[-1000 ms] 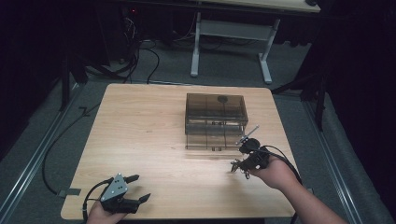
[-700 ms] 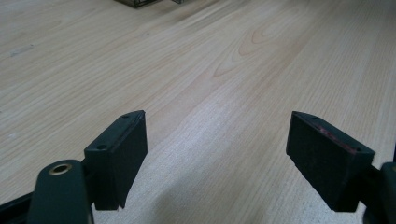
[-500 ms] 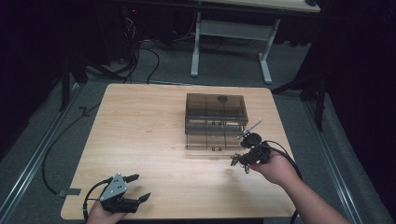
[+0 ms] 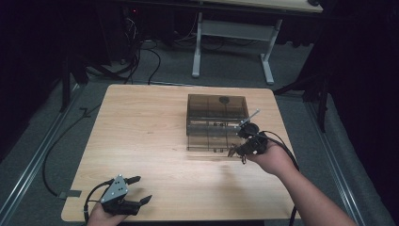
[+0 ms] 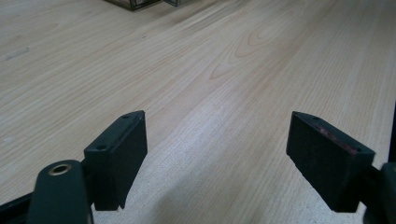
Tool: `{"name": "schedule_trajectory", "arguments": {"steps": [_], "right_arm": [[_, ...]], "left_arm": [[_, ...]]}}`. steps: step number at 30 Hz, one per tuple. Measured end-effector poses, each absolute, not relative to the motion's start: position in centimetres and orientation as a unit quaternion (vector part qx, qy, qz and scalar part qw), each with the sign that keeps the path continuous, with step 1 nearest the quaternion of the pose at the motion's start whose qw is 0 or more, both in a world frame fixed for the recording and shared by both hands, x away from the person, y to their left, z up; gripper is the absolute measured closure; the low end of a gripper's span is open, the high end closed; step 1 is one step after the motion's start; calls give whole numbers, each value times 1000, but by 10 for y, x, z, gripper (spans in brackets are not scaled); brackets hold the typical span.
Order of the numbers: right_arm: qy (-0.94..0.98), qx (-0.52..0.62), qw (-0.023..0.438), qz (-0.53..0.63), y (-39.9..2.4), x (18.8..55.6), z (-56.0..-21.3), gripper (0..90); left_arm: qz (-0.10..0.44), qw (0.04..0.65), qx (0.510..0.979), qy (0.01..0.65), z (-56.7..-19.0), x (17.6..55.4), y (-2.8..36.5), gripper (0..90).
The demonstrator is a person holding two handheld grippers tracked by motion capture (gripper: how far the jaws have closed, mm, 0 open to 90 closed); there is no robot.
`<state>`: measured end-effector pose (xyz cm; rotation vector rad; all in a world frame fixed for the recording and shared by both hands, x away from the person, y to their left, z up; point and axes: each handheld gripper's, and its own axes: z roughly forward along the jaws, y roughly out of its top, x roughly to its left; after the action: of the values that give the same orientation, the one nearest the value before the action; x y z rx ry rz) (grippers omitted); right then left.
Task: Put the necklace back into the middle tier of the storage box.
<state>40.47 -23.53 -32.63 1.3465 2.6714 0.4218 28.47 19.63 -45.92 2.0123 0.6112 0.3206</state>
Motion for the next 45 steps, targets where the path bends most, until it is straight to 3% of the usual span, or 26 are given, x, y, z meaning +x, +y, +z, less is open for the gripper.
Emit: {"name": "schedule_trajectory", "arguments": {"steps": [10, 21, 45], "right_arm": [[888, 434, 77, 132, -218, 437, -318, 802], [899, 422, 71, 97, -194, 464, -339, 802], [910, 403, 59, 77, -174, 488, -370, 795]], "left_arm": [[137, 489, 823, 255, -459, 283, 197, 210], [133, 495, 821, 252, -459, 282, 199, 206], [132, 489, 825, 252, -459, 282, 199, 205]]}}
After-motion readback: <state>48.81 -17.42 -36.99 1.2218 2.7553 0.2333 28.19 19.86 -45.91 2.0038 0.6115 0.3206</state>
